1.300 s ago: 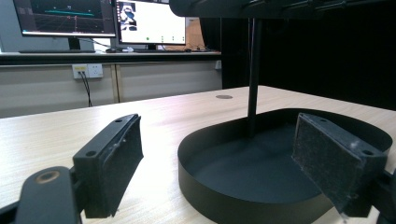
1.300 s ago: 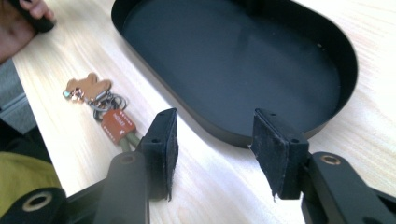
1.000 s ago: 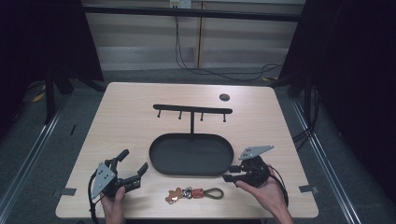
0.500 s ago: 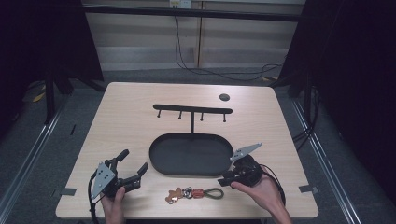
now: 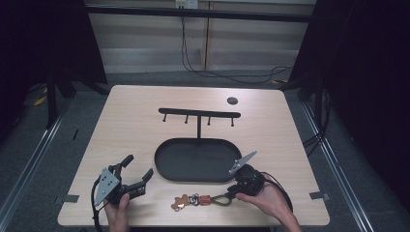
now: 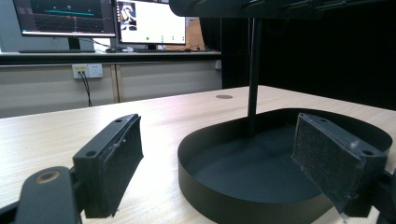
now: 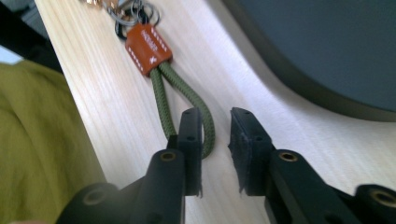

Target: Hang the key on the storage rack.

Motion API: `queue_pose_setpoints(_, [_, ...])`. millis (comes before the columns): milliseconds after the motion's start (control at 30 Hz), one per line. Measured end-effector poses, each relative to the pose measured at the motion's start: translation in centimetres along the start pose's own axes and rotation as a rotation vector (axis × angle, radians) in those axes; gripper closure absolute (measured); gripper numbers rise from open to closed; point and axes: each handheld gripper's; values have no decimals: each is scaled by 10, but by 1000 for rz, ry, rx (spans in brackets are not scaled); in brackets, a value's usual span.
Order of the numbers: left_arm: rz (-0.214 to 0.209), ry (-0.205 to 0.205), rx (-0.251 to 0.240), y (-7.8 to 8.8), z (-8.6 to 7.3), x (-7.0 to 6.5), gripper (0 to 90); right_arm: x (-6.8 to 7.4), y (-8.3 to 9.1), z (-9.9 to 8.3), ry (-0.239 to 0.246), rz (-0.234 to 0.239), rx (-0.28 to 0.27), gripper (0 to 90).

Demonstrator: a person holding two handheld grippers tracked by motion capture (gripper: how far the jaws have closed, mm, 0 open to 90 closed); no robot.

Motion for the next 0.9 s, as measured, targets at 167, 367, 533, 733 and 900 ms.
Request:
queue_pose_setpoints(167, [-1, -1, 0, 0, 0, 0, 157, 1, -7, 5, 22, 11, 32, 758])
queue_pose_setpoints(367, [-2, 0, 0, 0, 0, 0, 157, 4, -12, 6, 32, -1, 84, 771])
queue_pose_setpoints(533, [-1, -1, 0, 0, 0, 0, 157, 6, -14, 7, 43, -2, 92, 783])
queue_pose_setpoints(733, [-3, 1, -1, 0, 0, 0, 157, 10, -14, 9, 77, -42, 117, 814])
queue_pose_setpoints(900, [-4, 2, 0, 0, 0, 0, 157, 7, -14, 10, 42, -31, 128, 848])
Point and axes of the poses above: each handheld gripper's, and its own axes: y roughly backward along the jaws, z roughly out of its top, x roughly to its left, and after that the axes turned 15 degrees about y, right-handed
